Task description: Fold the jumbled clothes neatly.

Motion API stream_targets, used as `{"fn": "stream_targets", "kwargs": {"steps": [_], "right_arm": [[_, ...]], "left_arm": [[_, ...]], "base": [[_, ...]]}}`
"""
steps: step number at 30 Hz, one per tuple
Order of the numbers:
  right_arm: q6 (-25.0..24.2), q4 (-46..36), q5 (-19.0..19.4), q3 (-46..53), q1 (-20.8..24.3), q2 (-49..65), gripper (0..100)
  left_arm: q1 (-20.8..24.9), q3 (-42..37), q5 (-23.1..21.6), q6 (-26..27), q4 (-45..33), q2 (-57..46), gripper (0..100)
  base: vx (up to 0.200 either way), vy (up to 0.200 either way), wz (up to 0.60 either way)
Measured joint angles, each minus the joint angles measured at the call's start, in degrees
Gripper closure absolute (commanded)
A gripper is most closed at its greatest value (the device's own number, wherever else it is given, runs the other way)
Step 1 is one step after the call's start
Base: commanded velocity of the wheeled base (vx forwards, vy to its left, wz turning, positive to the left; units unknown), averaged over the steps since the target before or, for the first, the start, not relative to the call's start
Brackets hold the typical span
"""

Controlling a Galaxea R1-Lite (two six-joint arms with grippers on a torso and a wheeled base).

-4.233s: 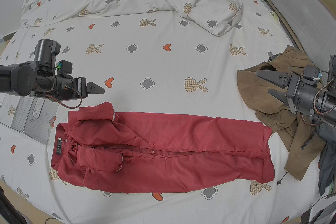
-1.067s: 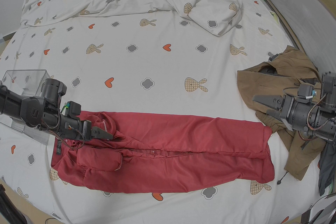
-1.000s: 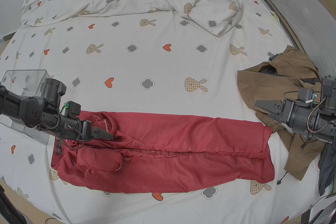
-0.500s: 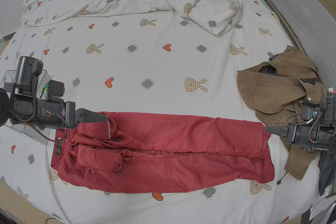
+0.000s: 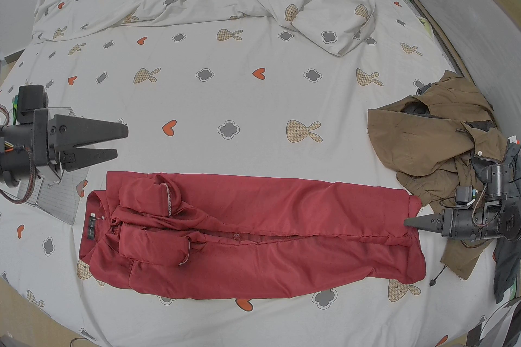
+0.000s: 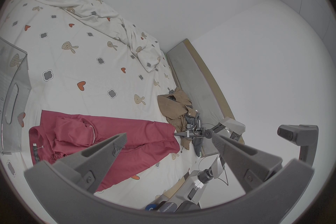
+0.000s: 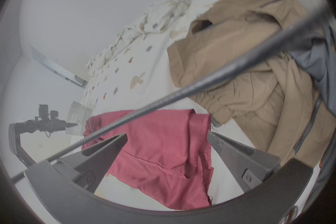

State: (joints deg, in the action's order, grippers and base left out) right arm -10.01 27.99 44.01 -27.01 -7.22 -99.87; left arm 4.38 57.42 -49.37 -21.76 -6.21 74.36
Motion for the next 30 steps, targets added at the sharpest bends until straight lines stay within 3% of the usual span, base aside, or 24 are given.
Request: {"fn": "stream_targets", "kwargs": {"steps": [3,18,25,30], "right_arm": [[0.6,0.1,2.9,-0.5,-1.3,-1.5,0],[3.0,0.2,3.5,-3.7,-2.5,-7.2,0],[3.5,0.4,3.9,-4.5,0.4,-9.7,0],[3.1,0.2,7.1,-5.3,3.1,-10.7,0]], "left_arm": [[-0.7,-0.9,-0.7,-0.3,1.1,-1.4,0],[-0.1,-2.7,-1.0,-0.2,1.6,-7.3,0],[0.2,-2.9,-1.0,-0.2,1.5,-7.9,0],[0.6,-3.1,-1.0,-0.2,1.5,-8.0,0]], "base": [[0.000,0.000,0.00],[0.000,0.000,0.00],[0.000,0.000,0.00],[0.000,0.000,0.00]]}}
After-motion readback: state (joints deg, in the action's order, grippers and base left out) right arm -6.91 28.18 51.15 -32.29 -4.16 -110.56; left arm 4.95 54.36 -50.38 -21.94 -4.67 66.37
